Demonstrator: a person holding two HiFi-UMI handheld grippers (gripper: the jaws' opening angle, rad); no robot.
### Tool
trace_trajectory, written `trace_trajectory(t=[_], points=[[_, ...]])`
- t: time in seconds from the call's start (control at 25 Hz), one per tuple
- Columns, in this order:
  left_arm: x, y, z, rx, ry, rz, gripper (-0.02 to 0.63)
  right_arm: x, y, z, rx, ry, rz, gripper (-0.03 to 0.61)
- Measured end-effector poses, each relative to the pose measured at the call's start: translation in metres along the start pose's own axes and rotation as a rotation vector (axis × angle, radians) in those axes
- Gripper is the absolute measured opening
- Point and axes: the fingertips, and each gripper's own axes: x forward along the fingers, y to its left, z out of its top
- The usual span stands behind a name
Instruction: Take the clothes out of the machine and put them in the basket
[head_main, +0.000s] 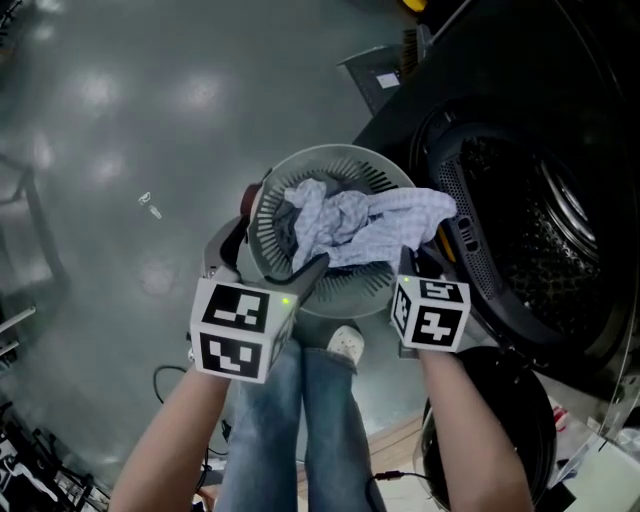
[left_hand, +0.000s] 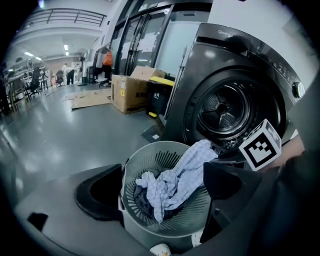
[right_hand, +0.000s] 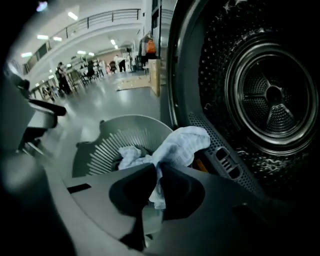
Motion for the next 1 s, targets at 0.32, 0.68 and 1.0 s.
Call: trace_trajectory(t=[0.32,0.68,1.0], points=[[-0.021,-0.003,0.020,0.000,-0.030,0.002,0.509,-0.044,0.079,0.034,0.070,-0.124,0.376,0.026],[-0.053,-0.015,0.043,0.024,-0.059,0.001,0.509,-0.068,0.091,0.036,0.138,-0.085,0.414,0.456],[-0.099,-0.027,0.067,0.052,-0.081,0.019,0.509,-0.152,0.094,0.066,0.083,-0.109,0.368,0.456]])
